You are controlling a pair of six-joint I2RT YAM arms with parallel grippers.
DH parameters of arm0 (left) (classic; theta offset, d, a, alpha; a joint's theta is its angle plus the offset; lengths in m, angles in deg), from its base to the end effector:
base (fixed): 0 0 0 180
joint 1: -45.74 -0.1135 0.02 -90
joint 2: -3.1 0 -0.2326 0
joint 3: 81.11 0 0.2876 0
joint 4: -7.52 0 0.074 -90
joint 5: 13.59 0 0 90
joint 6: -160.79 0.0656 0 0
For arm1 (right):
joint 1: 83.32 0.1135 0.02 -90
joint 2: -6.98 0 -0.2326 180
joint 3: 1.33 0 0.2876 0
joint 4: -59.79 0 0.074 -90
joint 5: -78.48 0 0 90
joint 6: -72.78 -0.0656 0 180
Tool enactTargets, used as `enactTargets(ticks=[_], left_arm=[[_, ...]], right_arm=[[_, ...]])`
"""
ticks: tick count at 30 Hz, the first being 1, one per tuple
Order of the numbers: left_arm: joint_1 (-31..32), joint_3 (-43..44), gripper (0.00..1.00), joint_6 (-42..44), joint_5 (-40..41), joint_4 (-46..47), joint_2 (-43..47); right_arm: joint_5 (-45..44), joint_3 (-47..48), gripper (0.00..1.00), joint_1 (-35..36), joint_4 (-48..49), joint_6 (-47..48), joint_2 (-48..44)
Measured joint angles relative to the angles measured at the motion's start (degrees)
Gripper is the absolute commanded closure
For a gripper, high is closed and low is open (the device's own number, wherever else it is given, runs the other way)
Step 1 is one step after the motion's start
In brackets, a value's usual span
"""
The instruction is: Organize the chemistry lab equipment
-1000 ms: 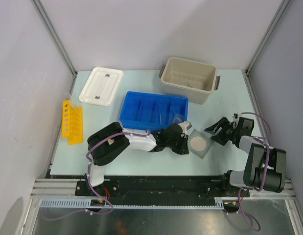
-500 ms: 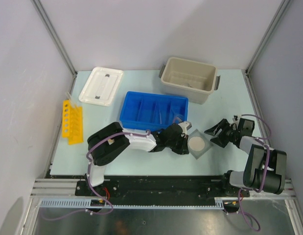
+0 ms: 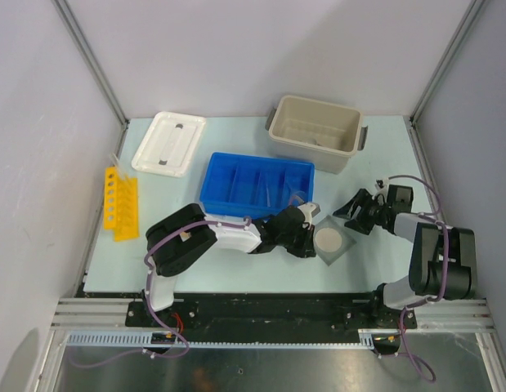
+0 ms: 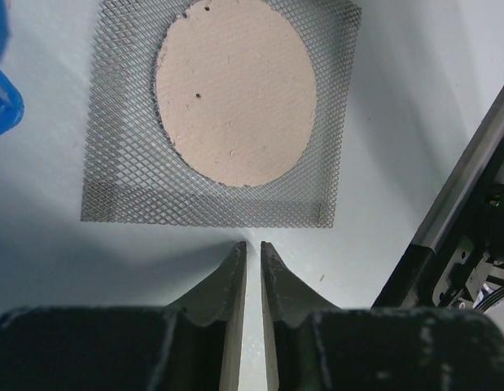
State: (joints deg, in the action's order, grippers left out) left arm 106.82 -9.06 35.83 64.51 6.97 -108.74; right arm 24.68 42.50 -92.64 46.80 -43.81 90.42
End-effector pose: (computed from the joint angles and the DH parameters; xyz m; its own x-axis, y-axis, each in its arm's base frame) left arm 0.1975 -0.3854 0.0559 -0.7909 0.2720 -0.5482 0.5849 0.5997 -0.5461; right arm 0.2945 -0.0091 0.0604 -0.8010 0.4975 -0.3331 0.1512 0.7064 0.6914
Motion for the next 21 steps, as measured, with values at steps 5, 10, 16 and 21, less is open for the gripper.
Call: enactTargets(ticks=[5,10,16,21], left_arm=[[0.04,0.00,0.82,0.00,0.22,0.00,0.00],[0.04,0.00,0.82,0.00,0.31,-0.02,0.00],[0.04,0.00,0.83,-0.02,0.31,-0.07,0.00],[0.04,0.00,0.83,-0.04,0.26,-0.11,0.00]], right_arm=[[6.27,0.39,0.31,-0.70,0.63,0.79,2.97],[9.35,-0.09,0.30,-0.59,-1.03,0.96,2.82],[9.53,-0.37,0.29,-0.20,-2.62,1.11,-0.70],[9.70,-0.42,0.29,1.18,-2.64,1.14,-2.43]])
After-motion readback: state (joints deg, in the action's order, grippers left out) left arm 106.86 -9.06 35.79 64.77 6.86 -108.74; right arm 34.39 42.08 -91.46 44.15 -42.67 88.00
